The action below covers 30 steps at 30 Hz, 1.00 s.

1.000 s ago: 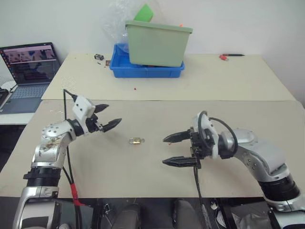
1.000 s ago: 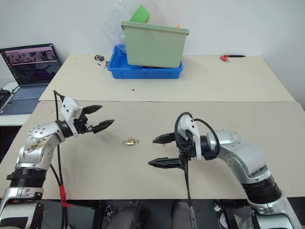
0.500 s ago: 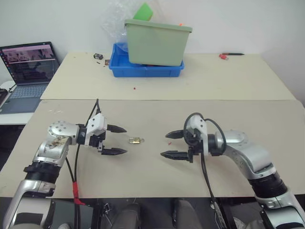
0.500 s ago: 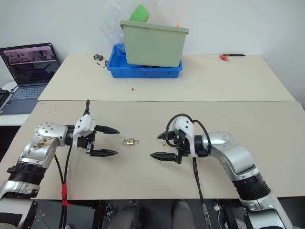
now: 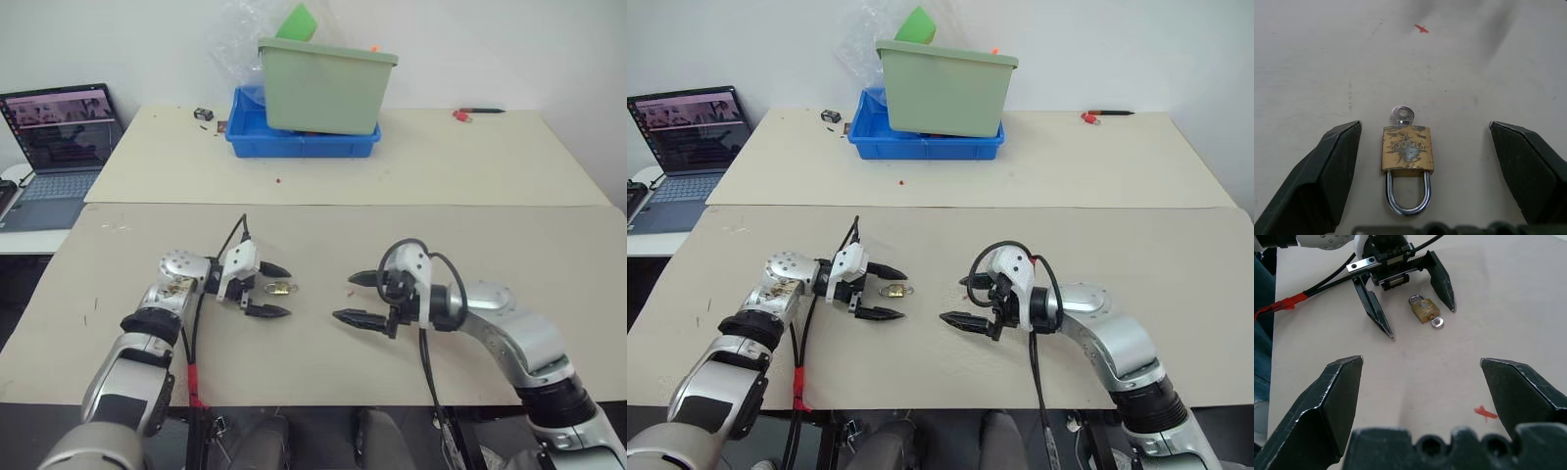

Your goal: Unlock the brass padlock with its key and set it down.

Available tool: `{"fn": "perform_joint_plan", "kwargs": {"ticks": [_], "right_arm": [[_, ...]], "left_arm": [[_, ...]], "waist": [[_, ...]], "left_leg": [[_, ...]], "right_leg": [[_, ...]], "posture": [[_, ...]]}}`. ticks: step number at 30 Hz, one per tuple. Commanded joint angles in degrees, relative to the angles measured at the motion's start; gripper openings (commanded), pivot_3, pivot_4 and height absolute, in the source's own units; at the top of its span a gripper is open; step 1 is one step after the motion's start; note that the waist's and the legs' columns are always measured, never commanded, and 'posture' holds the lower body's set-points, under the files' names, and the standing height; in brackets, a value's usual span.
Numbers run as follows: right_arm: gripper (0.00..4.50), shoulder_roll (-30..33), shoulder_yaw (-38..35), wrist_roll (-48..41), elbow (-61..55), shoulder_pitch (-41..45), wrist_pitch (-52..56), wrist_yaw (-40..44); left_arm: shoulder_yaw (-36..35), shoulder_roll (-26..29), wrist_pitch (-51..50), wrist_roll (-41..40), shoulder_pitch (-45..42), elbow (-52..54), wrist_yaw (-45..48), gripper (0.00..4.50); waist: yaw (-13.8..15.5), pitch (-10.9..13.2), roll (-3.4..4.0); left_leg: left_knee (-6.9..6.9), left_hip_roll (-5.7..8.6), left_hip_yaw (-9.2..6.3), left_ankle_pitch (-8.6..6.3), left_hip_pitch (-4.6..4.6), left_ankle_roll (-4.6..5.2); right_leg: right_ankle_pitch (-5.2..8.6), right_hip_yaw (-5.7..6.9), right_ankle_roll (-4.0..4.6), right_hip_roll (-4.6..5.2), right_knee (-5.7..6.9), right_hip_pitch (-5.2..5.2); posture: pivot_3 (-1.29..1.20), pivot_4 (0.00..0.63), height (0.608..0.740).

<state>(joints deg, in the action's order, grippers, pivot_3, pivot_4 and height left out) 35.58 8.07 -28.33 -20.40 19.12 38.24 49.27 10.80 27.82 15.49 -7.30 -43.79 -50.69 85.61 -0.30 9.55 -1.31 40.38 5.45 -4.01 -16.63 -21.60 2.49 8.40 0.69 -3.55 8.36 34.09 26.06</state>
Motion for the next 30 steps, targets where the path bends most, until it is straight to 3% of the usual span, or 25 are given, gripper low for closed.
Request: {"fn": "perform_joint_plan", "kwargs": {"ticks": [1,10,11,13,20,21,25,30], "right_arm": [[4.50,0.46,-2.12,-0.66,-2.59,-0.34,0.40,-1.02],[4.50,-0.37,-1.86,-0.25,-1.63,0.91,-0.23,-2.05],[4.50,-0.37,-1.86,-0.21,-1.59,0.92,-0.28,-2.10],[4.50,-0.39,-1.96,-0.12,-1.49,0.91,-0.45,-2.22],[4.50,-0.46,-2.02,0.08,-1.04,0.95,-0.72,-2.25],[4.50,-0.49,-2.00,0.14,-0.91,1.00,-0.77,-2.27],[4.50,-0.64,-1.61,0.55,-0.33,1.36,-0.94,-2.24],[4.50,-1.06,-1.50,1.34,0.81,2.65,0.83,-3.46]], "left_arm": [[-0.04,1.22,1.07,2.12,-1.40,-4.05,0.69,4.45],[-0.74,1.20,0.73,2.90,-2.42,-6.92,0.20,4.45],[-0.75,1.18,0.78,2.95,-2.34,-6.86,0.28,3.95],[-0.63,1.26,1.42,3.04,-1.82,-6.48,0.87,3.49],[-1.03,1.09,1.36,2.89,-1.33,-5.64,0.16,0.94],[-1.04,1.03,1.28,2.93,-1.21,-5.29,-0.03,0.81],[-1.58,0.25,-0.44,1.81,1.39,1.06,-2.33,0.81],[-5.47,-2.80,-5.33,0.90,11.05,25.37,-18.79,0.81]], "waist": [[-0.04,-0.01,-0.01],[-0.46,-0.01,-0.01],[-0.49,-0.01,-0.02],[-0.53,-0.01,-0.02],[-0.45,-0.01,-0.01],[-0.45,-0.01,-0.01],[-0.45,-0.02,-0.01],[-0.36,-0.01,-0.02]], "left_leg": [[0.01,-0.01,0.00,-0.04,0.01,0.07],[0.03,-0.12,0.02,-0.04,0.21,0.10],[0.03,-0.15,0.02,-0.04,0.25,0.10],[0.03,-0.18,0.03,-0.04,0.31,0.11],[0.03,-0.18,0.04,-0.04,0.29,0.11],[0.03,-0.18,0.04,-0.05,0.29,0.11],[0.03,-0.19,0.04,-0.05,0.30,0.11],[0.02,-0.19,0.04,-0.04,0.29,0.08]], "right_leg": [[-0.01,0.01,0.01,-0.01,0.00,-0.01],[-0.17,0.00,0.14,-0.11,0.04,-0.15],[-0.18,0.00,0.15,-0.15,0.04,-0.20],[-0.18,-0.01,0.16,-0.19,0.02,-0.25],[-0.18,-0.02,0.16,-0.20,0.00,-0.24],[-0.18,-0.02,0.16,-0.20,0.00,-0.24],[-0.18,-0.03,0.16,-0.20,0.01,-0.24],[-0.18,-0.11,0.15,-0.19,-0.01,-0.21]], "posture": [[0.00,0.150,0.740],[0.00,0.150,0.740],[0.00,0.150,0.740],[0.00,0.150,0.740],[0.00,0.150,0.740],[0.00,0.150,0.740],[0.00,0.150,0.740],[0.00,0.150,0.740]]}}
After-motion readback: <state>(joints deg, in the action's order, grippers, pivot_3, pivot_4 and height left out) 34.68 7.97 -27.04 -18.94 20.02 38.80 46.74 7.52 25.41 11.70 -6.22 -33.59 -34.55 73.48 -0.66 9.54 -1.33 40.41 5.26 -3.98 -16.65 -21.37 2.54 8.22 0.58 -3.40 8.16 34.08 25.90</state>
